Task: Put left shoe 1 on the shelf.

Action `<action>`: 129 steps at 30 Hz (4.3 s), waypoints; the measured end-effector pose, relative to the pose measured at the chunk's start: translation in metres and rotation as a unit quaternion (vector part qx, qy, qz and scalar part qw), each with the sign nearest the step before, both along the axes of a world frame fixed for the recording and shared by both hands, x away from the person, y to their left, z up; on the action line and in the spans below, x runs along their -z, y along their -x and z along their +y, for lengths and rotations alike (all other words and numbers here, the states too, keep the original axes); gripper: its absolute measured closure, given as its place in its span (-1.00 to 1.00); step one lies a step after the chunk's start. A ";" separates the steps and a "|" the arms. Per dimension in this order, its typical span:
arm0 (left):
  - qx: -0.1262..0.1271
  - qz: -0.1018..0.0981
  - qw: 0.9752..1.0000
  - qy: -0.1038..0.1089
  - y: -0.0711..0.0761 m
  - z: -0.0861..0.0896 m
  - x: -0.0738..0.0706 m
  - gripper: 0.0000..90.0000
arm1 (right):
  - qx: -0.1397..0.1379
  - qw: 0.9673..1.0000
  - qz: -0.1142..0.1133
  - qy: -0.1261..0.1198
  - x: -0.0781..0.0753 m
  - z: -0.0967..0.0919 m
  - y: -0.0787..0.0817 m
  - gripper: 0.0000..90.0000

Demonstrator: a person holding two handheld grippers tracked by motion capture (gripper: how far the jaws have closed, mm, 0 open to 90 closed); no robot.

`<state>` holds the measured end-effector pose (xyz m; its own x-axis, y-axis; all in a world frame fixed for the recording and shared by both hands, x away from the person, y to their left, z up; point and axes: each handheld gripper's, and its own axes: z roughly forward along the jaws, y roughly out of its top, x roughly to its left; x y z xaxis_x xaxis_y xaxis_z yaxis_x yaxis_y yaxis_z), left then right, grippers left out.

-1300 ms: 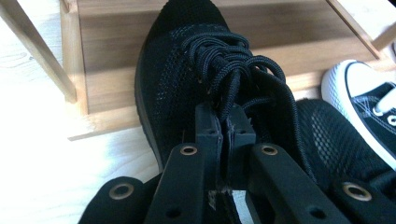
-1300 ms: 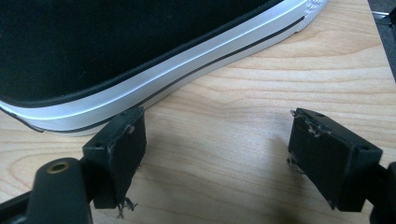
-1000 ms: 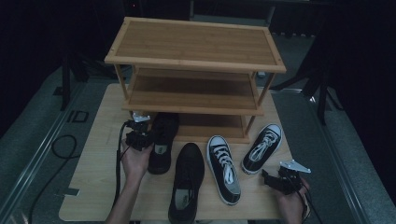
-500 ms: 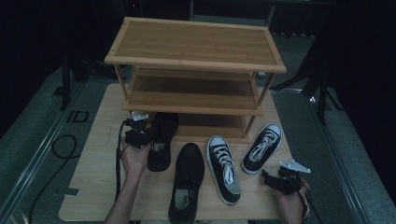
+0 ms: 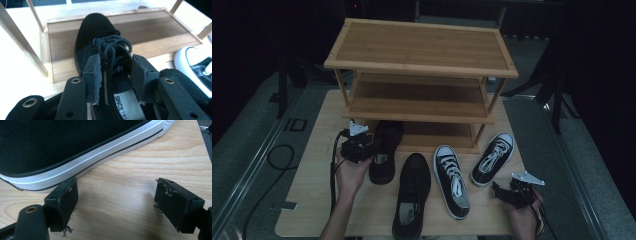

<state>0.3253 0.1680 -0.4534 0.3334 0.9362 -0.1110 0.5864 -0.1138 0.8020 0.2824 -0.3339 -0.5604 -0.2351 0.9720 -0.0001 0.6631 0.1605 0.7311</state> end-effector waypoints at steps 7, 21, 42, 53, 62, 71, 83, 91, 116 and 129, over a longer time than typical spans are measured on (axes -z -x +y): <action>0.016 -0.020 0.999 0.024 0.028 0.010 -0.006 0.37 | 0.000 1.000 0.001 -0.001 0.000 0.000 0.000 -0.58; 0.023 -0.013 0.999 0.046 0.080 0.019 0.009 0.76 | 0.001 1.000 0.001 -0.001 0.000 0.000 0.000 -0.58; 0.015 0.058 0.997 -0.040 0.097 -0.016 0.075 1.00 | 0.001 1.000 0.001 -0.001 0.000 0.000 0.000 -0.58; 0.016 0.085 0.994 -0.070 0.090 -0.028 0.091 1.00 | 0.001 1.000 0.001 -0.001 0.000 0.000 0.000 -0.58; 0.011 0.098 0.992 -0.078 0.083 -0.031 0.095 1.00 | 0.001 1.000 0.001 -0.001 0.000 0.000 0.000 -0.58; 0.011 0.100 0.992 -0.072 0.080 -0.032 0.095 1.00 | 0.001 1.000 0.001 -0.001 0.000 0.000 0.000 -0.58; 0.013 0.087 0.994 -0.064 0.074 -0.036 0.089 1.00 | 0.001 1.000 0.001 -0.001 0.000 0.000 0.000 -0.58; -0.003 0.075 0.995 -0.066 0.063 -0.034 0.084 1.00 | 0.001 1.000 0.001 -0.001 0.000 0.000 0.000 -0.58; -0.014 0.059 0.995 -0.075 0.023 -0.038 0.075 1.00 | 0.001 1.000 0.001 -0.001 0.000 0.000 0.000 -0.58; -0.027 0.063 0.995 -0.066 0.003 -0.038 0.078 1.00 | 0.001 1.000 0.001 -0.001 0.000 0.000 0.000 -0.58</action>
